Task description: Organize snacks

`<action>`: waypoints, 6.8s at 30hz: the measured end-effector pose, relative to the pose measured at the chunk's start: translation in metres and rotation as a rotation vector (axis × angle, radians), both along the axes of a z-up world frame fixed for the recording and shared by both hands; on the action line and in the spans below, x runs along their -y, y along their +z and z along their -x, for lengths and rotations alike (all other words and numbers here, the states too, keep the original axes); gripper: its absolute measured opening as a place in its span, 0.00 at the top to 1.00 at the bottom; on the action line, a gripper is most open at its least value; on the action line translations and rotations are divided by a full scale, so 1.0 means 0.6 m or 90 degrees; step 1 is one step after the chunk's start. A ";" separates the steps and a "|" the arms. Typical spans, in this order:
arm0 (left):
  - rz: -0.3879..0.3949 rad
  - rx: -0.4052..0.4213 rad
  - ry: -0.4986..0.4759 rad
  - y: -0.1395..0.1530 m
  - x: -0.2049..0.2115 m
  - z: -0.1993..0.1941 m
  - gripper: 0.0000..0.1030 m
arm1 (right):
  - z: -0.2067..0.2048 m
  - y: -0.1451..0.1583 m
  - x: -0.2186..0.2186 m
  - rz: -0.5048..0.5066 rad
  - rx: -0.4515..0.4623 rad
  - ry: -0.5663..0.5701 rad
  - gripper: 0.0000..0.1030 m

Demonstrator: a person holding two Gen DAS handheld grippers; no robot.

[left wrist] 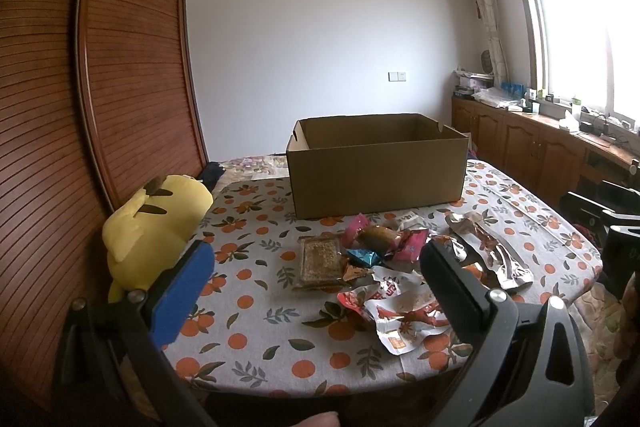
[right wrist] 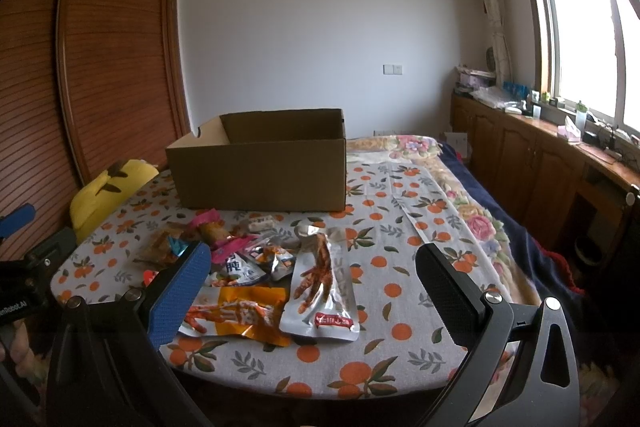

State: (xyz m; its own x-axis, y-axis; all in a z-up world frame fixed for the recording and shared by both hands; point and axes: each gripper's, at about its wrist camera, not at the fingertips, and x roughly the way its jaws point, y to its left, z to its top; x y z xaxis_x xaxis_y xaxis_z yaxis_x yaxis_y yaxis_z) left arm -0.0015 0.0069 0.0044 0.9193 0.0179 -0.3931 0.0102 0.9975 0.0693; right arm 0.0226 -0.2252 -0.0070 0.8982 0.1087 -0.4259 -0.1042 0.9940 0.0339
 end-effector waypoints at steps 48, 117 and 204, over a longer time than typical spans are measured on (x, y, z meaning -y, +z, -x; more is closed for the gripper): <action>-0.004 0.007 0.003 0.008 -0.015 -0.006 0.00 | 0.000 -0.002 0.002 -0.001 0.000 -0.001 0.00; -0.170 -0.311 -0.393 -0.157 0.159 -0.180 0.49 | -0.131 -0.115 0.051 -0.035 -0.180 0.104 0.00; -0.030 -0.350 -0.444 -0.123 0.135 -0.153 0.45 | -0.245 -0.149 0.028 0.016 -0.294 0.181 0.54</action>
